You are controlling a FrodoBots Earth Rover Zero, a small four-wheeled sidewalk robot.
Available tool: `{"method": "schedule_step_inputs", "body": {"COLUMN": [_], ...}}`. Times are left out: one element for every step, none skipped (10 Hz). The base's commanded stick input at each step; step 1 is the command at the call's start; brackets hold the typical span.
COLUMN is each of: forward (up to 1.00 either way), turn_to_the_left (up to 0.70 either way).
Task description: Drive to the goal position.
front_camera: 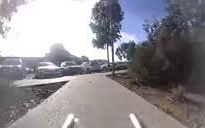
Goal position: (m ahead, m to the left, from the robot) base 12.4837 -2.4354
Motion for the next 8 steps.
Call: {"method": "schedule_step_inputs", "body": {"forward": [1.0, 1.0, 1.0, 1.0, 1.0, 1.0, 1.0, 1.0], "turn_to_the_left": [0.0, 0.0, 0.0, 0.0, 0.0, 0.0, 0.0, 0.0]}}
